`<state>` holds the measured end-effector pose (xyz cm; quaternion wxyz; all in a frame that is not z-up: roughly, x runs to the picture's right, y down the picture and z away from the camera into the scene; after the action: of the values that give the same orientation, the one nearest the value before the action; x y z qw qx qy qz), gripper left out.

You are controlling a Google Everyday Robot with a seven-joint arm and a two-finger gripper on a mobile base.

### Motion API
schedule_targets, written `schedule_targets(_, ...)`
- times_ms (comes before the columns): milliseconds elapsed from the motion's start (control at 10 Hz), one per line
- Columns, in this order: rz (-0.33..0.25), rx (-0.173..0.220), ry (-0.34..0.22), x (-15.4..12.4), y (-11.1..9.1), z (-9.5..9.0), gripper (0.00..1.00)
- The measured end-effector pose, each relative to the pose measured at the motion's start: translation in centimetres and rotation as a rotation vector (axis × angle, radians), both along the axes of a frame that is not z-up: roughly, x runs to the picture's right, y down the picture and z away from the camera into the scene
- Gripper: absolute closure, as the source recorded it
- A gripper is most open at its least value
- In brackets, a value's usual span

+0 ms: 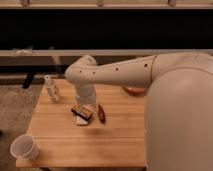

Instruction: Place the pepper in the ceramic bowl

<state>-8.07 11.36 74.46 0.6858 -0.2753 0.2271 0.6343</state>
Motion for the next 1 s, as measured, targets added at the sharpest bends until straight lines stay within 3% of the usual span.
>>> schedule_targets(400, -0.005, -0.02, -0.051, 2.8, 3.0, 6.9, 0.35)
schedule_targets(600, -0.014, -0.027, -0.07, 4.2, 3.4, 9.0, 0.35)
schedule_targets(1000, -0.004, -0.041, -0.057, 6.1, 3.7, 10.8, 0.35)
